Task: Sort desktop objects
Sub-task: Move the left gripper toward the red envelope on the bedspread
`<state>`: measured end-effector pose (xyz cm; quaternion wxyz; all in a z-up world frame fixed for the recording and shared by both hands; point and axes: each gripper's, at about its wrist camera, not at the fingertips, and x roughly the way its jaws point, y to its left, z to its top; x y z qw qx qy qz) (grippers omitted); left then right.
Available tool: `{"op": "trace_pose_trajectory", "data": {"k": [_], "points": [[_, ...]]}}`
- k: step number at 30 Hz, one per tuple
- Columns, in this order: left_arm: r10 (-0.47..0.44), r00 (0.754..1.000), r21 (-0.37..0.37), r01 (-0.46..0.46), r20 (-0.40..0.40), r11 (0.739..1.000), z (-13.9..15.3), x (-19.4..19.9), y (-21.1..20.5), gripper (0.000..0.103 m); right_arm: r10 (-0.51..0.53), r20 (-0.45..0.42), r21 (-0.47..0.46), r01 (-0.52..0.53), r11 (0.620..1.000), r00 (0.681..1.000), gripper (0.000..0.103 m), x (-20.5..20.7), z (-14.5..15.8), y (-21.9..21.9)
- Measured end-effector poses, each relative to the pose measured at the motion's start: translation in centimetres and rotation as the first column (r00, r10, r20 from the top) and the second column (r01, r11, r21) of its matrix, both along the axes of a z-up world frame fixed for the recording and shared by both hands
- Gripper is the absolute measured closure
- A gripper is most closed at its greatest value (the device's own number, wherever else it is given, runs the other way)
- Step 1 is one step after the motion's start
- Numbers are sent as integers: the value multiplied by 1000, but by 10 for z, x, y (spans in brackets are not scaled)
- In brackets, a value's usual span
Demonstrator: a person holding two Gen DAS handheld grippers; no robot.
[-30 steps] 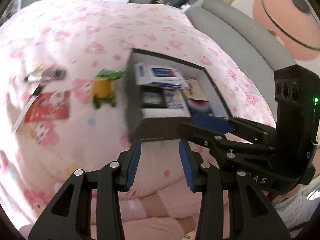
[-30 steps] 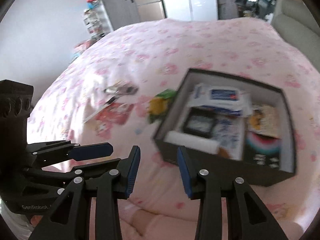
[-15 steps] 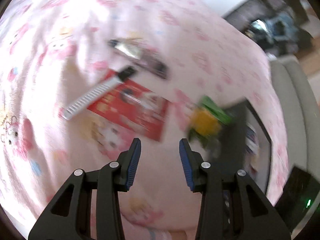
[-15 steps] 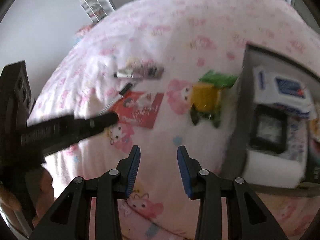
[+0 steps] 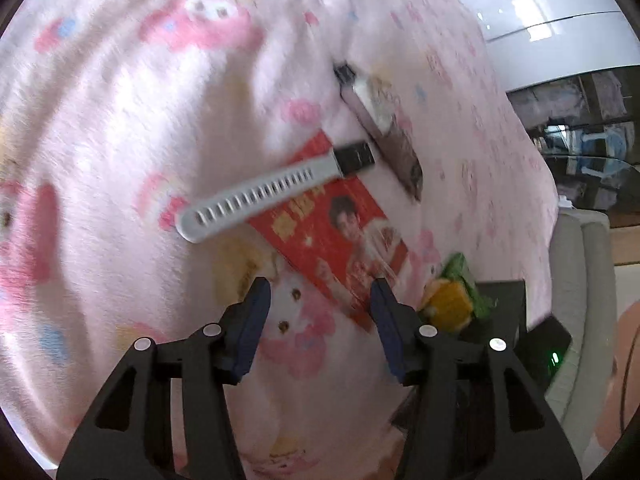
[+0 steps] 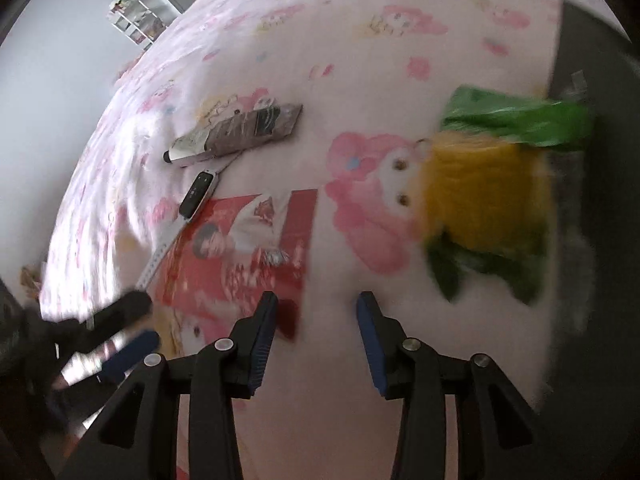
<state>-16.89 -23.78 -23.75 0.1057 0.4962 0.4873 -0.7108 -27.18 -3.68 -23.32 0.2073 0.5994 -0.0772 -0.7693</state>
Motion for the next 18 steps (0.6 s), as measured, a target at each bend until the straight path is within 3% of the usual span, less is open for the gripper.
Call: {"op": "trace_pose_trajectory", "data": {"k": [3,5,6,9,15,18], "points": [[6,1000,16,-6,12,1000,-5,-1,2,51,26,3,-39,-26,999,1000,64,1,-2,-4],[-7,1000,4,7,6,1000,-1,-4,10,51,42,20,-77,-40,996,999,74,4,-1,-3],[-24,1000,-10,24,6,1000,1,-7,16,51,41,40,-109,-36,993,998,86,7,0,-2],[-103,995,-23,103,8,994,4,-12,33,51,44,32,-153,-39,988,999,95,17,7,2],[-82,997,-11,82,10,997,6,-4,29,50,88,-90,-146,-101,984,992,97,53,45,21],[-136,990,-50,137,39,989,7,-5,38,50,129,-104,-154,-144,978,986,99,72,61,42]]}}
